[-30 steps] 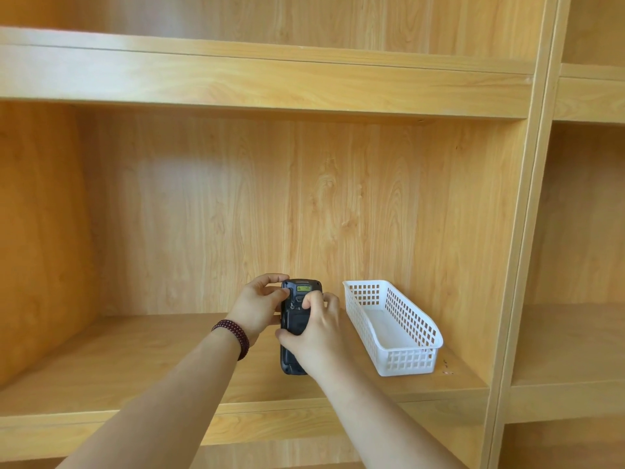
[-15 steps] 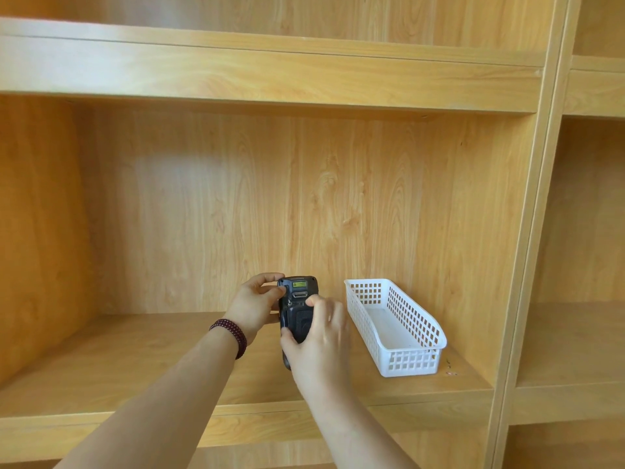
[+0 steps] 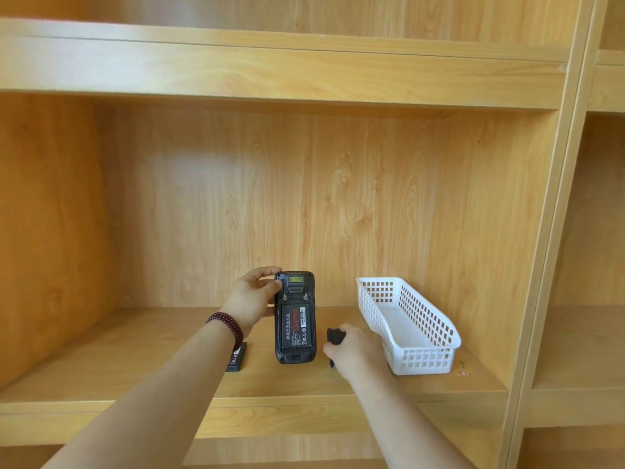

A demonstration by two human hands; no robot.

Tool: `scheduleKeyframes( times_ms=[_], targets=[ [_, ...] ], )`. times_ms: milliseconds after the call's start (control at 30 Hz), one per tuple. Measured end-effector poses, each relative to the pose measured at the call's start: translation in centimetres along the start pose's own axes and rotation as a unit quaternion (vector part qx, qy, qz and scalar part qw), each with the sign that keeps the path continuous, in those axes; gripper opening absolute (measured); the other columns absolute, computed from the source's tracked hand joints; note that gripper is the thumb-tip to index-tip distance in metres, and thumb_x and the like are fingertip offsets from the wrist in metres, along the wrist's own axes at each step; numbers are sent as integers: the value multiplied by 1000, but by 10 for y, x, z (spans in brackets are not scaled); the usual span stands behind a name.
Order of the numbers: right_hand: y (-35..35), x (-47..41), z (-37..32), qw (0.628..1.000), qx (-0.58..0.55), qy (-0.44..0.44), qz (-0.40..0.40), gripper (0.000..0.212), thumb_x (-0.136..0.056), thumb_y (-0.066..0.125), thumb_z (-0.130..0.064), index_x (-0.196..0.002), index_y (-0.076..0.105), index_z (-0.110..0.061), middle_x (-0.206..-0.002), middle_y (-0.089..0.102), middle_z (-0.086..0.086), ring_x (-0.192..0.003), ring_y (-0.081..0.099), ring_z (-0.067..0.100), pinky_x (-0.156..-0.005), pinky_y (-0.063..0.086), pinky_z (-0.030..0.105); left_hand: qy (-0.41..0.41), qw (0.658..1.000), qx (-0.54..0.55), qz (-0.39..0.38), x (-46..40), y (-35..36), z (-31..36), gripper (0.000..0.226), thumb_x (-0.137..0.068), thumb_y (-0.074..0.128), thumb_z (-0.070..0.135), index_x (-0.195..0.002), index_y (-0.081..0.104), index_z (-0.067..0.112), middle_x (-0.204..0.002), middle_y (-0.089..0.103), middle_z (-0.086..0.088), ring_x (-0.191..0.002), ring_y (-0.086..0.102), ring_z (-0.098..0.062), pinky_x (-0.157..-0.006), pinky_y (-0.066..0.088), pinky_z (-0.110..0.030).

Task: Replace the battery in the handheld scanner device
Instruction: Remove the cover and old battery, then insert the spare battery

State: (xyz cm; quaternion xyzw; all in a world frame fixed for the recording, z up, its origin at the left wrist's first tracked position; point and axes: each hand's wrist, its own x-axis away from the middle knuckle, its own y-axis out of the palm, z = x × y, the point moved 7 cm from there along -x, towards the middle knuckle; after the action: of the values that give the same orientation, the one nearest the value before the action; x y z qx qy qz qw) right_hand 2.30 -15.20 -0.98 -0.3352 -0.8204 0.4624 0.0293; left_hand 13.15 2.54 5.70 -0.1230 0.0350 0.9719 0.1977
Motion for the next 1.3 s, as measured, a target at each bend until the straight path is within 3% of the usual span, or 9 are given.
scheduleKeyframes(
  times_ms=[100,267,433,533,733,800,1100,1200,1300],
  targets=[
    [7,2,3,994,96,-29,31,32,-79,60,-41,-98,65,-16,-98,70,4,-97,62,27,-80,54,33,1,1000,3,-7,-1,5,0,20,-96,54,4,-112,60,13,-96,71,-12,-80,65,-24,-69,60,-38],
    [11,6,8,987,154,-28,42,37,-88,50,-48,-103,66,-18,-104,68,4,-110,54,29,-93,40,38,1,1000,3,-11,-3,9,-3,19,-96,53,4,-111,60,15,-95,71,-11,-79,64,-23,-70,60,-38],
    [-12,7,-13,992,17,-105,70,45,-93,48,-49,-126,60,-19,-133,54,-3,-119,53,21,-95,47,34,3,1000,-2,-12,-7,8,-2,19,-96,53,5,-110,60,16,-95,71,-11,-80,66,-23,-72,60,-39],
    [-32,22,-40,960,-33,-246,130,36,-91,56,-45,-118,63,-22,-124,53,-11,-109,55,9,-86,49,26,3,1000,-4,-13,-7,9,-3,19,-96,54,5,-111,60,15,-96,72,-12,-80,66,-23,-71,60,-39],
    [-13,46,-57,886,101,-422,165,18,-79,69,-30,-94,70,-21,-105,59,-7,-98,60,15,-63,52,25,1,1000,-18,-11,-5,12,-2,20,-95,54,5,-112,60,12,-98,72,-16,-79,66,-23,-65,60,-36],
    [-10,47,-59,867,124,-447,182,15,-76,71,-28,-90,70,-21,-105,62,-6,-97,62,17,-64,53,26,-1,1000,-24,-11,-4,13,-3,21,-94,55,5,-113,61,12,-99,72,-16,-80,67,-24,-64,60,-36],
    [0,50,-59,819,162,-514,200,29,-81,68,-29,-107,74,-19,-116,68,-3,-108,62,19,-83,57,34,-11,1000,-16,-12,-2,14,-7,20,-94,54,4,-111,61,12,-94,72,-14,-80,67,-24,-63,58,-35],
    [0,48,-58,817,154,-514,214,27,-81,67,-29,-104,76,-17,-115,70,-3,-106,64,20,-92,55,43,-4,1000,-13,-6,-1,13,-5,18,-95,54,5,-109,61,12,-90,72,-12,-77,66,-23,-62,58,-34],
    [0,47,-58,821,142,-506,223,27,-81,64,-28,-101,77,-16,-116,72,-3,-106,66,19,-88,57,43,2,1000,-7,0,-1,12,-3,18,-95,53,5,-109,61,13,-89,72,-10,-77,66,-23,-65,60,-37]
  ],
)
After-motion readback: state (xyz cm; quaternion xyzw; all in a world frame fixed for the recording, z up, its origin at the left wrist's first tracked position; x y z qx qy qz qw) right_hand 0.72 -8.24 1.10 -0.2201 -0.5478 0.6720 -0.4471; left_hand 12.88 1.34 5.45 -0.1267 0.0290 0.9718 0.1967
